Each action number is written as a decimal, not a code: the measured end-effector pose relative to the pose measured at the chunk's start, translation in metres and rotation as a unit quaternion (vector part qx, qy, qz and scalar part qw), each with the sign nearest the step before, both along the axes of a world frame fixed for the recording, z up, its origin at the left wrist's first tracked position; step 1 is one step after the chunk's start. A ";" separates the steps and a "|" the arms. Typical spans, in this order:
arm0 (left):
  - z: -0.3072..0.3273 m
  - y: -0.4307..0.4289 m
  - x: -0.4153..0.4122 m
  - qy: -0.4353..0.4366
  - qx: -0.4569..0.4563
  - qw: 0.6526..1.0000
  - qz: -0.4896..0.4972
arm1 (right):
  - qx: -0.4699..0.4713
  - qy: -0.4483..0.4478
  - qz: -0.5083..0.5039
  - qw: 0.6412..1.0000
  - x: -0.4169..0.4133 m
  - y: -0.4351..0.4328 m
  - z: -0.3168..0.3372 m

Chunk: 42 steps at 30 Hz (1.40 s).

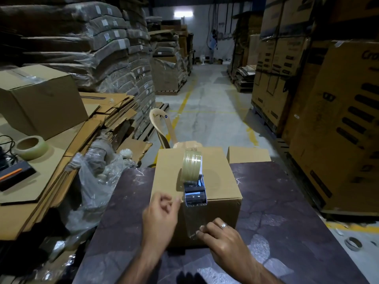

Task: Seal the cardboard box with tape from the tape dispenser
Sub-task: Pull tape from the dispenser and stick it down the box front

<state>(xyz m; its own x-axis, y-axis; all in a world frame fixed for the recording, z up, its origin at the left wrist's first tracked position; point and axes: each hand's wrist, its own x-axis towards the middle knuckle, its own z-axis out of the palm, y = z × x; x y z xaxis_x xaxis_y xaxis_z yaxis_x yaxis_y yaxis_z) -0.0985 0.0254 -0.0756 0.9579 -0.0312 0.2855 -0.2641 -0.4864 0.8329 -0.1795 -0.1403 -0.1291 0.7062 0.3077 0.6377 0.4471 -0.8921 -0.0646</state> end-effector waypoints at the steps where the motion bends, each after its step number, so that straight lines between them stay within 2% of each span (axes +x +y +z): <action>1: -0.015 0.004 -0.007 0.067 0.001 0.998 0.009 | 0.000 -0.004 -0.001 1.000 0.000 0.001 0.000; 4: -0.039 0.005 -0.020 0.225 -0.037 0.973 -0.026 | -0.003 -0.010 -0.004 1.000 -0.002 0.001 0.003; 8: -0.038 -0.002 -0.024 0.295 -0.093 0.948 -0.068 | -0.018 0.003 -0.006 1.000 -0.004 0.002 0.004; 12: -0.036 -0.005 -0.022 0.282 -0.111 0.950 -0.076 | -0.022 0.021 -0.008 1.000 -0.005 -0.001 -0.002; 19: -0.034 -0.010 -0.026 0.251 -0.083 0.962 -0.065 | 0.014 0.058 -0.004 0.998 -0.013 0.000 -0.006; 23: -0.034 -0.010 -0.026 0.242 -0.087 0.964 -0.059 | 0.114 0.073 -0.010 0.991 -0.019 0.007 -0.004; 28: -0.038 -0.008 -0.026 0.256 -0.102 0.959 -0.065 | 0.320 0.073 -0.021 0.944 -0.024 0.015 -0.002; 31: -0.037 -0.008 -0.026 0.252 -0.103 0.960 -0.063 | 0.394 0.039 -0.052 0.917 -0.021 0.014 -0.004; 33: -0.036 -0.007 -0.026 0.246 -0.104 0.961 -0.063 | 0.362 0.033 -0.052 0.930 -0.018 0.008 -0.002; 36: -0.036 -0.006 -0.026 0.246 -0.111 0.960 -0.068 | 0.240 0.038 -0.037 0.969 -0.014 -0.001 -0.001; 39: -0.035 -0.006 -0.027 0.257 -0.119 0.956 -0.077 | 0.170 0.040 -0.027 0.984 -0.008 -0.008 -0.006; 42: -0.035 -0.005 -0.026 0.263 -0.121 0.954 -0.084 | 0.141 0.026 -0.021 0.990 -0.002 -0.009 -0.007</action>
